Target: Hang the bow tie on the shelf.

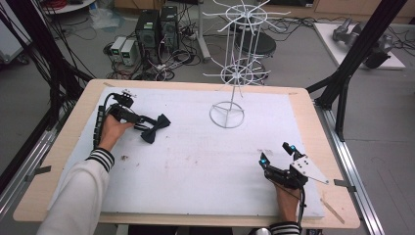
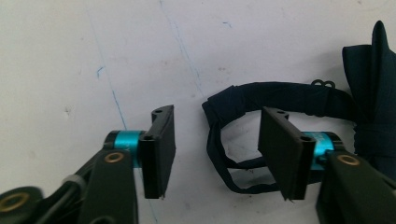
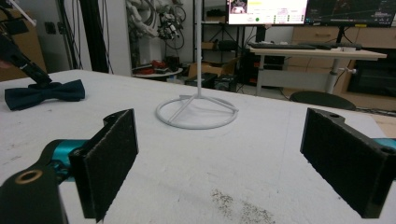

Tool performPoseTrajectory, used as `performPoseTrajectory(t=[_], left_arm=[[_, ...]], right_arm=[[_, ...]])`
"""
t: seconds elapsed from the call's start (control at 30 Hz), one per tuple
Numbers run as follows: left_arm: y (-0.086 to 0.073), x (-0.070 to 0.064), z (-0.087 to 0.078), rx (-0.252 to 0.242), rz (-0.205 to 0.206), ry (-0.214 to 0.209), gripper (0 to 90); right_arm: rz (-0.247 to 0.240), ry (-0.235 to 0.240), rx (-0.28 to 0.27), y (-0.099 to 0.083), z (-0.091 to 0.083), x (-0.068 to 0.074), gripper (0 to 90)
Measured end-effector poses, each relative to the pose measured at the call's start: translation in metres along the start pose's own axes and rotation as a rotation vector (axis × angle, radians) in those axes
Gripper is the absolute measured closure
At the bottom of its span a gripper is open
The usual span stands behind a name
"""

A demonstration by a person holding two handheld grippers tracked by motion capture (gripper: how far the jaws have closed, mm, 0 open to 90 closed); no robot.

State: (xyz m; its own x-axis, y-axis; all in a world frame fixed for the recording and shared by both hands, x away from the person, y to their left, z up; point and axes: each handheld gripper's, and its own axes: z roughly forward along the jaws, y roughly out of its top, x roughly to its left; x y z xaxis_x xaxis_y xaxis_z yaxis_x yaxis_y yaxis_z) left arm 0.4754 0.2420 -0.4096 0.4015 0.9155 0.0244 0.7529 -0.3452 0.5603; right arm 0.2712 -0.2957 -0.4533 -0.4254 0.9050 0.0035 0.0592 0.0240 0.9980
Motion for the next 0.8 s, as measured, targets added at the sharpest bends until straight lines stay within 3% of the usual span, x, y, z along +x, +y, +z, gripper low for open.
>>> performPoseTrajectory(t=[0.33,0.7,0.8], left_arm=[[-0.0013,0.0015,0.0038,0.024,-0.031,-0.022,62.1],[-0.0016,0.0003,0.0047,0.041,-0.025,-0.024,85.8],[-0.0022,0.0000,0.0039,0.030,-0.023,-0.023,87.0]], right_arm=[[-0.002,-0.001,0.001,0.0000,0.0000,0.0001,10.3],[0.000,0.000,0.003,0.0000,-0.0001,0.0005,10.3],[0.000,0.000,0.003,0.0000,-0.0001,0.0005,10.3]])
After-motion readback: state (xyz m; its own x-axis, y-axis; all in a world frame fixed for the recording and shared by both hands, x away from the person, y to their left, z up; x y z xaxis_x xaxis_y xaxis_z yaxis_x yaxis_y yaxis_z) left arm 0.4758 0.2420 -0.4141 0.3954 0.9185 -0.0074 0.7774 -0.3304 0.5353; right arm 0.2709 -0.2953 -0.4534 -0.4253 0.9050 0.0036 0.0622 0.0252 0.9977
